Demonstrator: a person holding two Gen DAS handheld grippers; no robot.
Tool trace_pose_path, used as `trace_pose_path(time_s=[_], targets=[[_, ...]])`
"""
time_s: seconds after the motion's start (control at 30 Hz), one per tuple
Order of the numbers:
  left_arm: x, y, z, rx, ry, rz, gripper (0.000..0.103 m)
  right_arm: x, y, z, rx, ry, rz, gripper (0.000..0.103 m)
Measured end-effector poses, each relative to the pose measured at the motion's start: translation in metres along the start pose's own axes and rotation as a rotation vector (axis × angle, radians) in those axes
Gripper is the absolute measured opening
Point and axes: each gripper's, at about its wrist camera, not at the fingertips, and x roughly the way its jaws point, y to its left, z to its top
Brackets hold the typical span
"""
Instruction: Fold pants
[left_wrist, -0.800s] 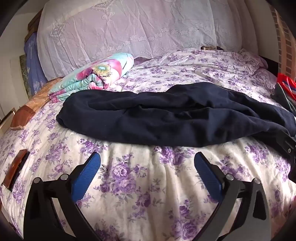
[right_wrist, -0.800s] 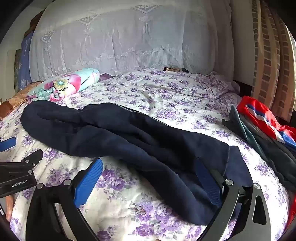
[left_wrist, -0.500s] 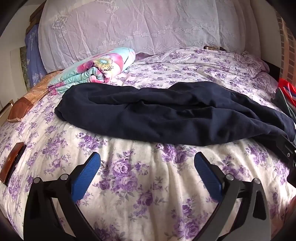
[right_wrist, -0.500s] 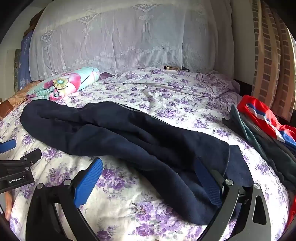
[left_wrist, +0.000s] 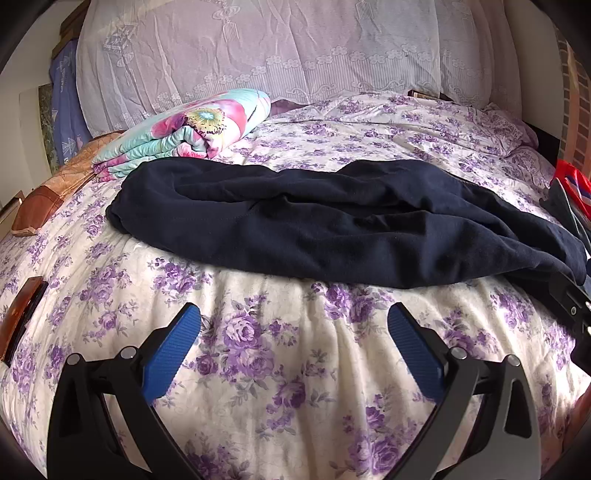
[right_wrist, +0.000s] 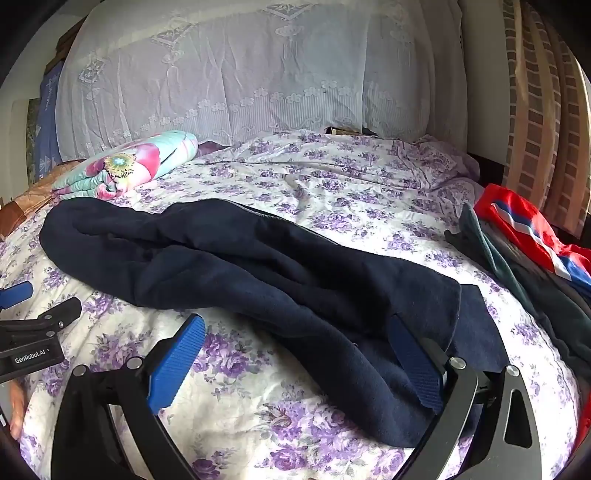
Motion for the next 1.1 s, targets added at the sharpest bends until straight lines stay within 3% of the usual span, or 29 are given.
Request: trace_pose_path(time_s=[1.1], targets=[[0.0013, 0.0031, -0.0013, -0.005, 0.001, -0.006, 0.099, 0.0001, -0.0023, -0.0018, 0.003, 0.007, 0.011, 0.1]])
